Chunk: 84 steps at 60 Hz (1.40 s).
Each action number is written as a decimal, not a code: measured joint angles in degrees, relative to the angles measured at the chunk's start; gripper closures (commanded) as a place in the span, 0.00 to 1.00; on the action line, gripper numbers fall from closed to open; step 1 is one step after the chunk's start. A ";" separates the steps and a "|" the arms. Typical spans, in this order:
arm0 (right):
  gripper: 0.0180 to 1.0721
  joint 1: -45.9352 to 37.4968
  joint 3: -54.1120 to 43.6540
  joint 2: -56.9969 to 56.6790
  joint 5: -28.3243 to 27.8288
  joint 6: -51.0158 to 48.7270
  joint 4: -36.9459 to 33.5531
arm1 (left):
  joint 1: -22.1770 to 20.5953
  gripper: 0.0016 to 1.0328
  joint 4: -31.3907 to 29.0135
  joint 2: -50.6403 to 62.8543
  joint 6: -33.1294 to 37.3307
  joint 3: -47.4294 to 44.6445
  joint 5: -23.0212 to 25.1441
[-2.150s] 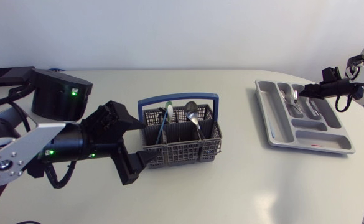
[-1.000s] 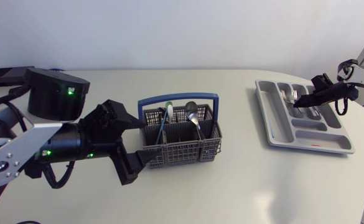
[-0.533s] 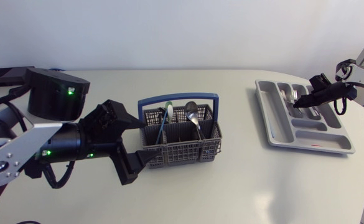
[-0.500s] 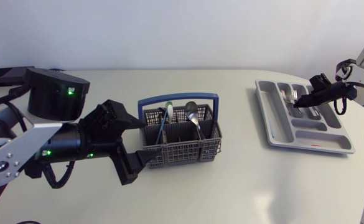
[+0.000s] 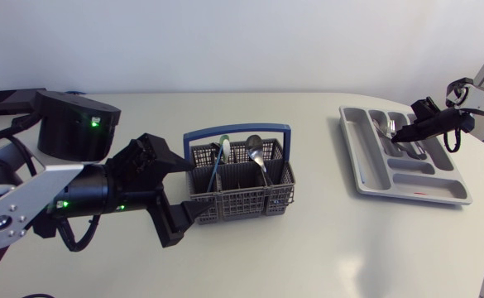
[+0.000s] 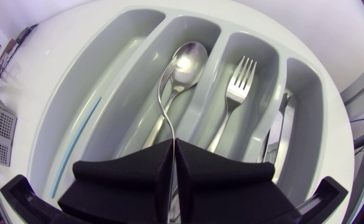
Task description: Sort the cutlery from the basket into the organizer compartments.
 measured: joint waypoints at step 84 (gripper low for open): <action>0.94 5.62 -30.27 -18.10 26.38 14.51 37.81 | -0.26 0.06 0.04 -0.11 0.00 -0.70 -0.02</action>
